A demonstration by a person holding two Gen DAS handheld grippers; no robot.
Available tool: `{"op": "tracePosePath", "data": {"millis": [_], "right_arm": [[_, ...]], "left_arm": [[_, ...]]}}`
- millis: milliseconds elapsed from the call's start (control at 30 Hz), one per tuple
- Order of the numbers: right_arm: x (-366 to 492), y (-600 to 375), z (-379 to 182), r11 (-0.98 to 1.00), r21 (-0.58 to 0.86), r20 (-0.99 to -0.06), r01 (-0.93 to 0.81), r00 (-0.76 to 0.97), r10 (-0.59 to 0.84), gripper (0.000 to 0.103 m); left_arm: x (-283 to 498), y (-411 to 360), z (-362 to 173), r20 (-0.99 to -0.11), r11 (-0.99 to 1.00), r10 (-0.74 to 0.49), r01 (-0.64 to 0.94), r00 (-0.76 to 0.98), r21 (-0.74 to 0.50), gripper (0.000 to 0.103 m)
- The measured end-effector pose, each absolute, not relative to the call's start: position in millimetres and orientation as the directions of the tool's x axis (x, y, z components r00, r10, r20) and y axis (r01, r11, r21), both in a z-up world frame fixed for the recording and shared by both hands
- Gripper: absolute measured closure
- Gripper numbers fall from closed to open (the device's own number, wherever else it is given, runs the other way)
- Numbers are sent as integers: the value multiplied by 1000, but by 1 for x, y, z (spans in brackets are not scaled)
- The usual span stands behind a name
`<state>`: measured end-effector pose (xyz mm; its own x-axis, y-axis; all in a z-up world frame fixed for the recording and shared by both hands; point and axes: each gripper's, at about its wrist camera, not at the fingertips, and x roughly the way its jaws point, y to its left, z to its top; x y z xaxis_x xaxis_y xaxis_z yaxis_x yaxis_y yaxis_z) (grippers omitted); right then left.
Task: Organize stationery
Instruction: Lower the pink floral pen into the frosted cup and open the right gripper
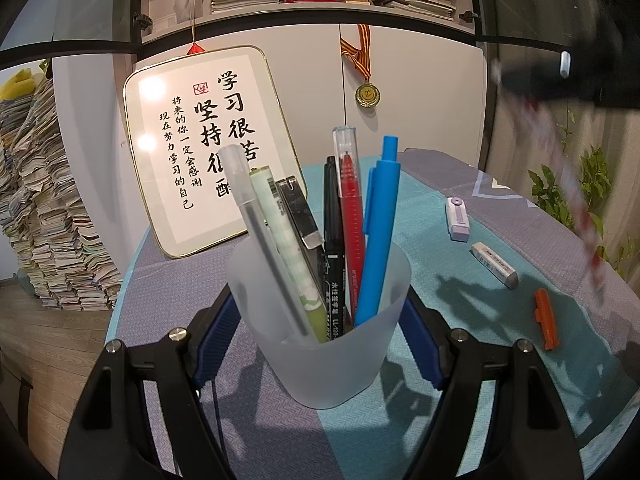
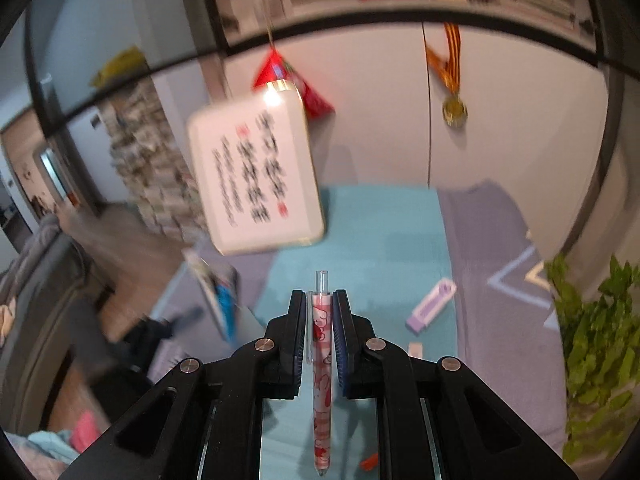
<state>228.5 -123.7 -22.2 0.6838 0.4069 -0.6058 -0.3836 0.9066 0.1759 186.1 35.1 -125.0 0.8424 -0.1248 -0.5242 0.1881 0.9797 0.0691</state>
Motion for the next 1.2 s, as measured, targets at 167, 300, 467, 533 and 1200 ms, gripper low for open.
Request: {"op": "tracePosePath", "data": {"millis": [167,300,467,533,1200], "right_arm": [[211,-118,15,861,234,-479,-452,717,507,89],[210,-91,26,830,207,-427,-518,716,553,89],[228,-59,16,818,191,-420,-542,708,567,89],[235,-53,11,816,206,-405,-540,712,573,89],[244,-53,-29,797,255,-403,-548,689,603,89]], "left_arm": [[186,35,-125,-524,980,-125,188,842,69,27],[186,35,-125,-524,980,-125,188,842,69,27],[186,35,-125,-524,980,-125,188,842,69,27],[186,35,-125,-524,980,-125,188,842,69,27],[187,34,-127,-530,980,-126,188,839,64,27]]}}
